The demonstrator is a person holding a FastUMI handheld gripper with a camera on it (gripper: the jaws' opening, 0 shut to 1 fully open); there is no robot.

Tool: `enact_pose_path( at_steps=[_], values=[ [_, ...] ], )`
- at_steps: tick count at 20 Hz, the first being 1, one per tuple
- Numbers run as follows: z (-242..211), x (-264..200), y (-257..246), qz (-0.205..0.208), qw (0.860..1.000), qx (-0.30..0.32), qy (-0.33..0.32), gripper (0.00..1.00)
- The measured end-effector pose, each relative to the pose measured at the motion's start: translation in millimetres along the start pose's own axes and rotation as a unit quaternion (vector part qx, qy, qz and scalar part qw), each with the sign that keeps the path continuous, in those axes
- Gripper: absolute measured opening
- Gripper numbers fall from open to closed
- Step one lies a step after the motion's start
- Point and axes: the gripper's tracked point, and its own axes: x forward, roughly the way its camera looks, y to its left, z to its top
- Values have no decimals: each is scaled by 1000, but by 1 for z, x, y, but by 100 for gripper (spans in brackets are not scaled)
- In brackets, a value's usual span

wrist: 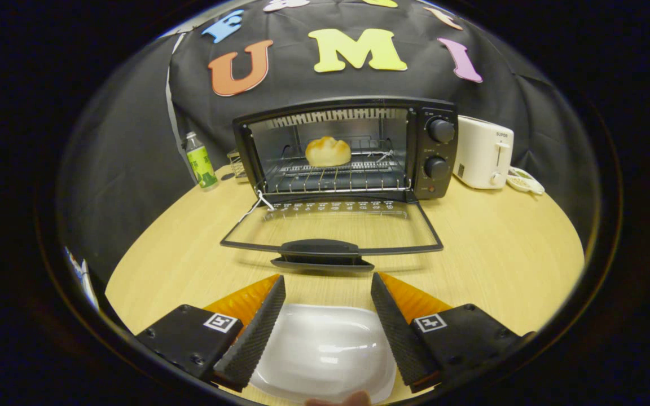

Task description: Open the toaster oven, put the food inside, and close the toaster oven door.

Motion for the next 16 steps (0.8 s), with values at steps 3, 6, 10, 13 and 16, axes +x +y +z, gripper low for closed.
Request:
enact_pose_path(
  at_steps=[3,6,10,13,16],
  values=[
    [-4,15,2,-13,1000,-14,20,98],
    [-1,21,0,-37,999,-29,27,99],
    [0,24,-1,-66,997,-42,30,99],
    [13,24,1,-69,997,-29,-4,99],
    [13,26,-1,-72,997,-16,3,99]
  ],
)
